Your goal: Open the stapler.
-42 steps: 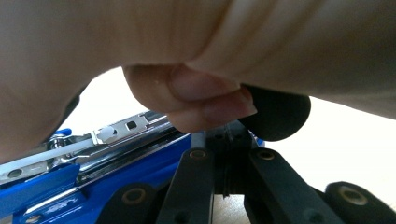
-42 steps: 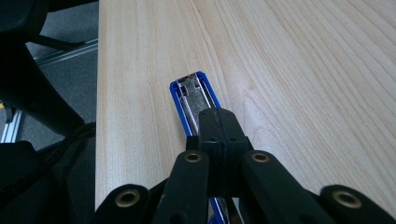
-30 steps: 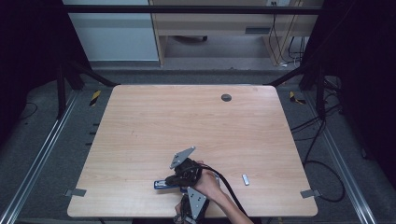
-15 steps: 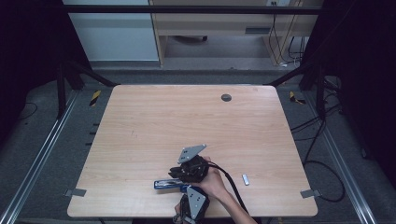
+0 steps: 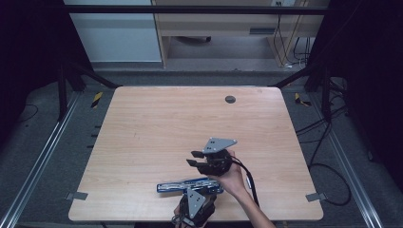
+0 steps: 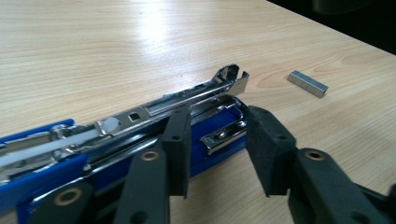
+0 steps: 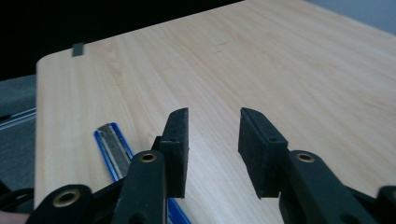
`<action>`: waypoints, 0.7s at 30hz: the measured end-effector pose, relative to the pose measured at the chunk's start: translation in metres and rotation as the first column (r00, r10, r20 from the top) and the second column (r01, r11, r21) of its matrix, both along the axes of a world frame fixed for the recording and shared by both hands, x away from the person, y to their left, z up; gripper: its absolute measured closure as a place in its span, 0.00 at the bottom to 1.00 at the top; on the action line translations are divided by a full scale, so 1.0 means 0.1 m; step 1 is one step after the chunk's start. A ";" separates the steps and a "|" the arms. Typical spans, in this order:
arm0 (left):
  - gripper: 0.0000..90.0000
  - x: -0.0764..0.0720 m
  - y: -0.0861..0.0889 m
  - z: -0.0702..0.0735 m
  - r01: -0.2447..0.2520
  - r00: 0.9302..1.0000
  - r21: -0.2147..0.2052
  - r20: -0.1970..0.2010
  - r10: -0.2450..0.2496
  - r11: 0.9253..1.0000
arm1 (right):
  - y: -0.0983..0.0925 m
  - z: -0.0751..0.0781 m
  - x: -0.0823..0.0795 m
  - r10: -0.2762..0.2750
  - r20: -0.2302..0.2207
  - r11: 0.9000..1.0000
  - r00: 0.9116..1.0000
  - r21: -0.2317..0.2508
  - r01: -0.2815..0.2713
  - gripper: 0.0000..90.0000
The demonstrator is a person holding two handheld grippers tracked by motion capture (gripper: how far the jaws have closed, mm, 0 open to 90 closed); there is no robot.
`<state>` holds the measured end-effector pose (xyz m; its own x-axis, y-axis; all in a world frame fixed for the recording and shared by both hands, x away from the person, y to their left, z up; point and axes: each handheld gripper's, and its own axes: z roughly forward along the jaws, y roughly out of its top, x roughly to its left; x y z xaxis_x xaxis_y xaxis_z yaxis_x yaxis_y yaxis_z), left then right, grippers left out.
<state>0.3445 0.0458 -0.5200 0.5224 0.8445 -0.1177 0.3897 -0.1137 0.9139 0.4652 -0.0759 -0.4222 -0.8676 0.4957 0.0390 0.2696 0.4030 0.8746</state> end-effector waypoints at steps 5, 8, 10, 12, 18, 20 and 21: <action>0.60 0.02 0.08 0.11 0.005 1.000 -0.001 0.021 -0.005 1.000 | -0.24 0.04 0.02 -0.066 0.013 0.998 0.998 0.006 0.066 0.66; 0.58 0.05 0.12 0.20 0.012 1.000 -0.005 0.026 -0.012 1.000 | -0.37 0.06 0.02 -0.118 0.012 0.993 0.993 0.006 0.118 0.65; 0.57 0.08 0.15 0.27 0.015 0.999 -0.012 0.036 -0.015 1.000 | -0.46 0.06 0.02 -0.143 0.010 0.990 0.990 0.009 0.142 0.65; 0.56 0.12 0.17 0.34 0.020 0.999 -0.005 0.044 -0.019 1.000 | -0.53 0.07 0.01 -0.158 0.013 0.987 0.987 0.003 0.158 0.65; 0.52 0.30 0.26 0.58 0.034 0.997 0.019 0.062 -0.035 0.999 | -0.73 0.06 -0.03 -0.202 0.018 0.979 0.979 -0.013 0.202 0.65; 0.51 0.34 0.28 0.65 0.035 0.997 0.024 0.071 -0.037 0.999 | -0.78 0.05 -0.05 -0.221 0.010 0.975 0.975 -0.017 0.221 0.65; 0.51 0.36 0.28 0.67 0.038 0.996 0.025 0.075 -0.040 0.999 | -0.81 0.04 -0.05 -0.225 0.006 0.974 0.974 -0.017 0.225 0.65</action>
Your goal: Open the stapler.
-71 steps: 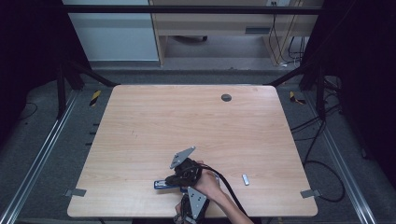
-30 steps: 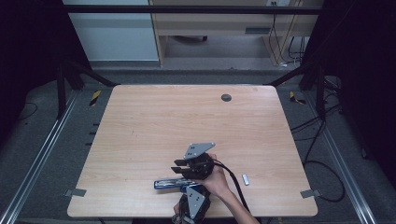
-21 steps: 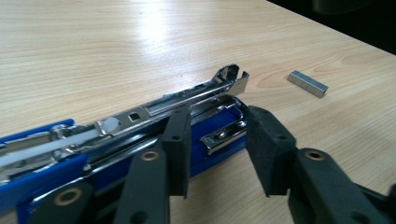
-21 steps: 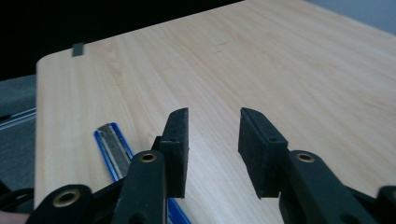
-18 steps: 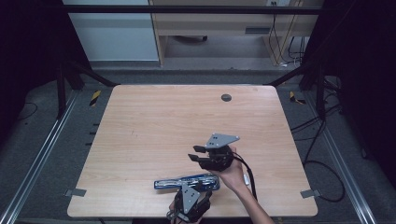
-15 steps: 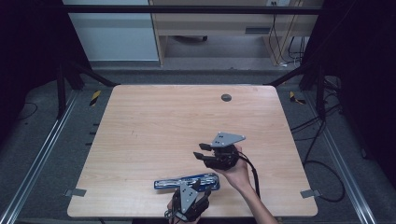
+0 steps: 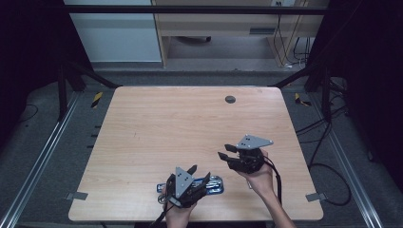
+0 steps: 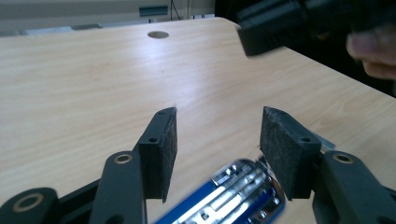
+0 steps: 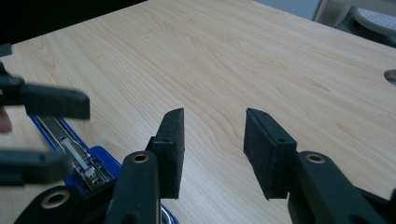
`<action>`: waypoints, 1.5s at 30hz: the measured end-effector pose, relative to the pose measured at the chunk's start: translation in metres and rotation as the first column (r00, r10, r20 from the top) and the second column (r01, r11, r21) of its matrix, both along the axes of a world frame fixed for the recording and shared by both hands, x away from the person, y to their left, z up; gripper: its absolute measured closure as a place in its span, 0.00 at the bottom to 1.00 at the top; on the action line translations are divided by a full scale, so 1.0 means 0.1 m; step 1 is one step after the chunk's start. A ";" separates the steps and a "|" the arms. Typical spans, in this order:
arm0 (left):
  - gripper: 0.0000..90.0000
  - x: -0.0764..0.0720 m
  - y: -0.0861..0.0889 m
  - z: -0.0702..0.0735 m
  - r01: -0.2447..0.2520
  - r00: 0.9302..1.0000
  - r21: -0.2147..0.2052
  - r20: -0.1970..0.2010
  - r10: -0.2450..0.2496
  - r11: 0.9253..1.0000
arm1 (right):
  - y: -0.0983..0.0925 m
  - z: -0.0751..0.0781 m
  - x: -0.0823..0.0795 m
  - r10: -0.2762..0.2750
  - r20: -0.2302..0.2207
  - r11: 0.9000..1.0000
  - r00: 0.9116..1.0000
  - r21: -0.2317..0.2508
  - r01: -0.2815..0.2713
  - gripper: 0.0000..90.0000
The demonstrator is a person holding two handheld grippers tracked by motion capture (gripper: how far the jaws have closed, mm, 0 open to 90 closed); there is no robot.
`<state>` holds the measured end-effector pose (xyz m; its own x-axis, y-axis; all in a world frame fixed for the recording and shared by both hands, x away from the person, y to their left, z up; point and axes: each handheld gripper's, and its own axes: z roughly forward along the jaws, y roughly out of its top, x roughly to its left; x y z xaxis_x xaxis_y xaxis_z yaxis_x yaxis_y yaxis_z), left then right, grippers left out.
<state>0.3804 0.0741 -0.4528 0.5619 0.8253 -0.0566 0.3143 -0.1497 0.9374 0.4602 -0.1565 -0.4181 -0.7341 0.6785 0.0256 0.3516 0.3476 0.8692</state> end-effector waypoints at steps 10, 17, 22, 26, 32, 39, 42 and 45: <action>0.46 0.25 0.14 0.26 0.052 0.999 0.044 0.000 -0.052 0.998 | -0.24 -0.08 -0.08 -0.066 -0.038 0.998 0.997 -0.026 0.065 0.60; 0.44 0.39 0.29 0.39 0.039 0.999 0.066 0.020 -0.040 0.997 | -0.40 -0.13 -0.14 -0.110 -0.077 0.992 0.991 -0.065 0.105 0.60; 0.44 0.44 0.38 0.42 0.014 0.999 0.105 0.037 -0.018 0.994 | -0.48 -0.18 -0.17 -0.134 -0.107 0.987 0.985 -0.101 0.123 0.60; 0.44 0.46 0.45 0.42 0.005 0.999 0.142 0.043 -0.012 0.990 | -0.53 -0.21 -0.21 -0.168 -0.131 0.981 0.977 -0.122 0.152 0.60; 0.44 0.51 0.63 0.40 -0.001 1.000 0.158 0.022 -0.003 0.987 | -0.60 -0.27 -0.26 -0.197 -0.156 0.973 0.968 -0.151 0.174 0.60; 0.44 0.55 0.88 0.39 -0.039 0.999 0.195 0.002 0.040 0.980 | -0.65 -0.33 -0.30 -0.213 -0.182 0.967 0.960 -0.177 0.181 0.59; 0.44 0.53 1.02 0.39 -0.048 0.999 0.211 0.002 0.049 0.976 | -0.65 -0.34 -0.33 -0.220 -0.194 0.965 0.956 -0.183 0.185 0.58; 0.43 0.49 1.16 0.33 -0.062 0.998 0.205 0.002 0.063 0.977 | -0.64 -0.37 -0.35 -0.227 -0.204 0.962 0.952 -0.197 0.187 0.57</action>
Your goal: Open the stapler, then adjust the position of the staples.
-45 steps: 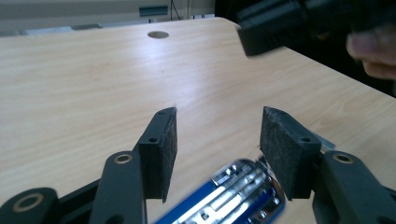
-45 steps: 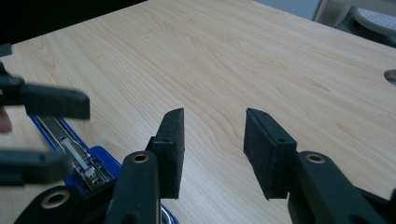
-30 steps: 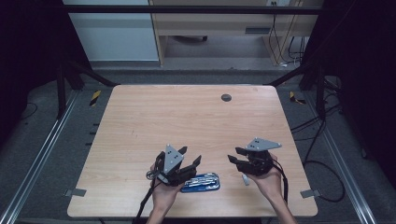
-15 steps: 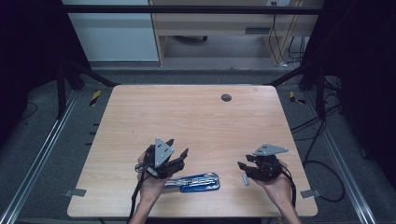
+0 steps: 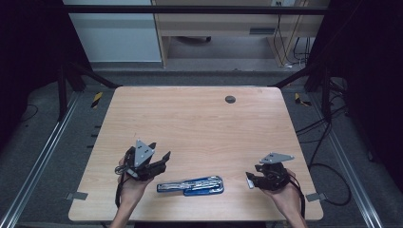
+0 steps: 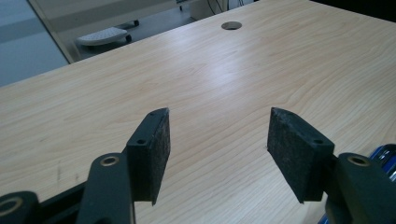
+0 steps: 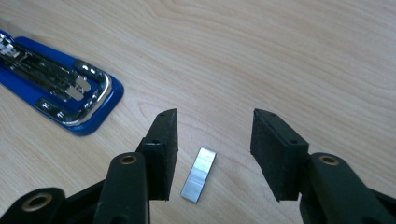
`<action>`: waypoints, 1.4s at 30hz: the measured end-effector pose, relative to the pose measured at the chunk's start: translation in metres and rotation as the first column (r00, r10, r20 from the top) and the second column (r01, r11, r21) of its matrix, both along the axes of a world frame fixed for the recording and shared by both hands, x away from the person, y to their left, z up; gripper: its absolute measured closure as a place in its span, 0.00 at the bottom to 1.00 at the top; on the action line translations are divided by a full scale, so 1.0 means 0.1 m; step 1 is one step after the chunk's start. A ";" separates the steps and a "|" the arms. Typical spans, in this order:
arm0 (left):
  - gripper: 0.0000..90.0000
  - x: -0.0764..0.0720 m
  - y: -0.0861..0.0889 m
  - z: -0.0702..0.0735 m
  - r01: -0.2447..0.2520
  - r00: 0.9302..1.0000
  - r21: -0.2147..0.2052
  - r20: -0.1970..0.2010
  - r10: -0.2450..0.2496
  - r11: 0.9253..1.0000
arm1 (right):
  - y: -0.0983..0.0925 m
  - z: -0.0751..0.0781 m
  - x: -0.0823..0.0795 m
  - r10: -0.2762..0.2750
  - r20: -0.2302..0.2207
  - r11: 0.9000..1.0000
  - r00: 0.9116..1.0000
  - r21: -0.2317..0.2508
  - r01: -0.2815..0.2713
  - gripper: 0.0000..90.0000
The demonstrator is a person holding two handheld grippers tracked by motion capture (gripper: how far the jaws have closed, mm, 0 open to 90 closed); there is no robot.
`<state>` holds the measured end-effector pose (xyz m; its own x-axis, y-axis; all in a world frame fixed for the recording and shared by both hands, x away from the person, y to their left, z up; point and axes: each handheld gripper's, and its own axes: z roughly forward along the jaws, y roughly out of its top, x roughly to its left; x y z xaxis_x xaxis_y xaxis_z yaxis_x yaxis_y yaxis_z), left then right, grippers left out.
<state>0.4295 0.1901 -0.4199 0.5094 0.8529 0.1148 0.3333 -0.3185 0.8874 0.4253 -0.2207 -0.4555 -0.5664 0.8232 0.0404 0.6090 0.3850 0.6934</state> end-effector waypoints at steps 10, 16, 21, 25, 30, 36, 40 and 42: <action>0.42 -0.09 0.35 -0.25 -0.052 0.997 0.039 -0.049 0.054 0.998 | 0.01 -0.12 -0.03 -0.034 -0.059 0.999 0.998 -0.034 0.032 0.57; 0.42 -0.14 0.48 -0.32 -0.079 0.995 0.040 -0.056 0.082 0.996 | 0.01 -0.17 -0.03 -0.061 -0.081 0.996 0.995 -0.064 0.056 0.61; 0.41 -0.14 0.53 -0.32 -0.105 0.993 0.034 -0.049 0.107 0.994 | 0.02 -0.18 -0.03 -0.073 -0.092 0.995 0.993 -0.071 0.067 0.62; 0.42 -0.13 0.53 -0.35 -0.102 0.992 0.034 -0.067 0.104 0.994 | 0.06 -0.21 -0.01 -0.071 -0.109 0.996 0.992 -0.069 0.063 0.63; 0.42 -0.13 0.51 -0.36 -0.099 0.993 0.038 -0.066 0.102 0.994 | 0.10 -0.23 0.03 -0.071 -0.105 0.995 0.992 -0.079 0.063 0.65; 0.42 -0.12 0.52 -0.37 -0.099 0.992 0.039 -0.075 0.102 0.994 | 0.15 -0.25 0.03 -0.063 -0.122 0.995 0.990 -0.086 0.052 0.68; 0.42 -0.12 0.51 -0.37 -0.095 0.992 0.043 -0.079 0.098 0.995 | 0.17 -0.26 0.03 -0.059 -0.132 0.995 0.989 -0.086 0.048 0.70; 0.42 -0.12 0.51 -0.37 -0.094 0.992 0.046 -0.078 0.097 0.995 | 0.17 -0.26 0.03 -0.056 -0.134 0.995 0.989 -0.091 0.044 0.73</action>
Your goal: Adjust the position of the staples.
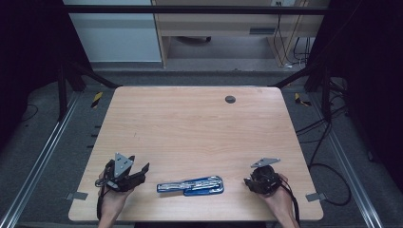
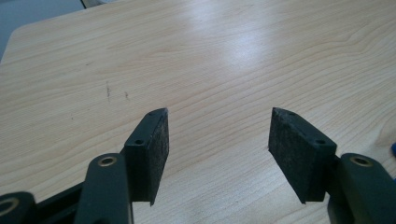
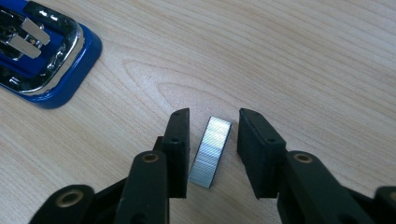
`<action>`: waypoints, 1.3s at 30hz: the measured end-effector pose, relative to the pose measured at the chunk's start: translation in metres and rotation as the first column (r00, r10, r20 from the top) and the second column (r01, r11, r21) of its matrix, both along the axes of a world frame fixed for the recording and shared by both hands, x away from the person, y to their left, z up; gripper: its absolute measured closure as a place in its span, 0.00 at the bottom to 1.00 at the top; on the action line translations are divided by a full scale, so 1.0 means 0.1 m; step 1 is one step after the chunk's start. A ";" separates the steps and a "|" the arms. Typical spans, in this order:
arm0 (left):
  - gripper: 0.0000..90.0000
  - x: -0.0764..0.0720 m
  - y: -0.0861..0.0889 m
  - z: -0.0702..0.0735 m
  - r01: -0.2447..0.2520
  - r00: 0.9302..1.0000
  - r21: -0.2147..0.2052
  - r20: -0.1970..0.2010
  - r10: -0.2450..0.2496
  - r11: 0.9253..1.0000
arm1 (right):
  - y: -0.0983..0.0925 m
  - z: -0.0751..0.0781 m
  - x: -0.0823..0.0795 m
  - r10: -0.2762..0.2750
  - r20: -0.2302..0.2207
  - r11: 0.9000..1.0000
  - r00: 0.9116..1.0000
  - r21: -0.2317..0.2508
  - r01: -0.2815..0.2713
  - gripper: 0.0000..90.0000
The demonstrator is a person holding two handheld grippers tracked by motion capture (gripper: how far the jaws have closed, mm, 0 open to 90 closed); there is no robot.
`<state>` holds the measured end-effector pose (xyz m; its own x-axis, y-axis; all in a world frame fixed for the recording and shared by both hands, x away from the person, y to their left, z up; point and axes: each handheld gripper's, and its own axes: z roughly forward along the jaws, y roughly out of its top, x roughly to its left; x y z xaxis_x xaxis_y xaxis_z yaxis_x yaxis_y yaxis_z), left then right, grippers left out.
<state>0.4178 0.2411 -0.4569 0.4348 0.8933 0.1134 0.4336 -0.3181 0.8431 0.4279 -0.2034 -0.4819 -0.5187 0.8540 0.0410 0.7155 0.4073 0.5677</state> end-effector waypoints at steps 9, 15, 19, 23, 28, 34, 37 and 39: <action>0.42 0.00 0.00 0.00 0.000 1.000 0.001 -0.006 0.000 1.000 | -0.01 -0.01 0.01 0.010 -0.016 1.000 1.000 -0.007 -0.010 0.82; 0.43 0.00 0.00 0.00 0.001 1.000 0.003 -0.006 -0.001 1.000 | -0.01 -0.01 0.01 0.014 -0.017 1.000 1.000 -0.014 -0.014 0.86; 0.43 0.00 0.00 0.00 0.002 1.000 0.002 -0.007 -0.002 1.000 | -0.01 0.00 0.01 0.023 -0.009 0.999 1.000 -0.023 -0.023 0.86; 0.43 0.01 0.00 0.00 0.001 1.000 0.000 -0.009 -0.001 1.000 | -0.04 0.04 0.02 0.042 0.017 0.999 0.999 -0.024 -0.041 0.86; 0.43 0.01 0.00 -0.01 0.004 1.000 0.001 -0.008 -0.004 1.000 | -0.16 0.06 0.12 0.028 0.050 0.999 0.998 -0.024 -0.026 0.86; 0.43 0.01 0.00 0.00 0.003 1.000 0.003 -0.009 -0.003 1.000 | -0.28 0.00 0.21 0.004 0.019 1.000 1.000 -0.025 -0.003 0.86; 0.43 0.01 0.00 -0.01 0.005 1.000 0.004 -0.010 -0.005 1.000 | -0.29 -0.01 0.21 0.000 0.017 1.000 1.000 -0.030 0.001 0.86; 0.43 0.01 0.00 -0.01 0.005 1.000 0.005 -0.010 -0.005 1.000 | -0.29 -0.03 0.22 0.010 0.028 0.999 1.000 -0.046 -0.009 0.86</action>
<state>0.4192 0.2413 -0.4574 0.4408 0.8904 0.1133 0.4402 -0.3245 0.8372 0.4494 -0.2323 -0.4847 -0.5271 0.8497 -0.0124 0.6956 0.4397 0.5682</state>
